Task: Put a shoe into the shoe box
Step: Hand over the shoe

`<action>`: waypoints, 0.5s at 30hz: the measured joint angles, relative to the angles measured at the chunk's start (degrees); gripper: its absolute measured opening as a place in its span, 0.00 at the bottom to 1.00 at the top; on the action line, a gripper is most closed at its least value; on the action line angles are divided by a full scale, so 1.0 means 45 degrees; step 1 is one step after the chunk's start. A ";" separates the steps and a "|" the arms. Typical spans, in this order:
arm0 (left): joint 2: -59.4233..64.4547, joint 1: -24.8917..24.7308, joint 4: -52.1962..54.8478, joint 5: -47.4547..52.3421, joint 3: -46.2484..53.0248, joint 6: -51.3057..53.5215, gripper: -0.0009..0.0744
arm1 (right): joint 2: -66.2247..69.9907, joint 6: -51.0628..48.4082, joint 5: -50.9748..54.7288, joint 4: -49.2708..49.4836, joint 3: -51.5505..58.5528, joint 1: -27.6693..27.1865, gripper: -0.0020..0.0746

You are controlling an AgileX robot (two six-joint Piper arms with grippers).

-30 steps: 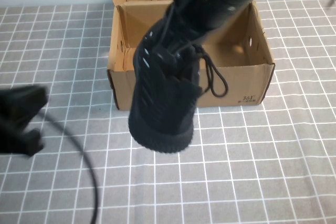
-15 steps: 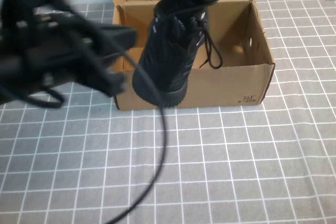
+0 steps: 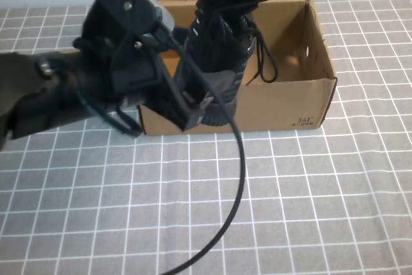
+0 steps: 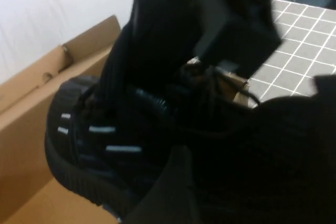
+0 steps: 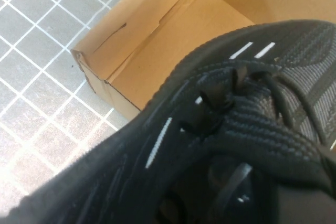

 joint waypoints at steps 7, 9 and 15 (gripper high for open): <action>0.1475 -0.0009 -0.1709 -0.1315 -0.0009 0.0483 0.90 | 0.0000 0.0000 -0.0035 -0.0005 -0.0008 -0.0030 0.06; 0.1804 -0.0009 -0.2190 -0.1375 -0.0009 0.0895 0.90 | 0.0000 -0.0024 -0.0035 -0.0025 -0.0008 -0.0030 0.06; 0.2179 -0.0009 -0.4271 -0.1469 -0.0029 0.2967 0.90 | 0.0000 -0.0024 0.0040 0.0101 -0.0008 -0.0030 0.06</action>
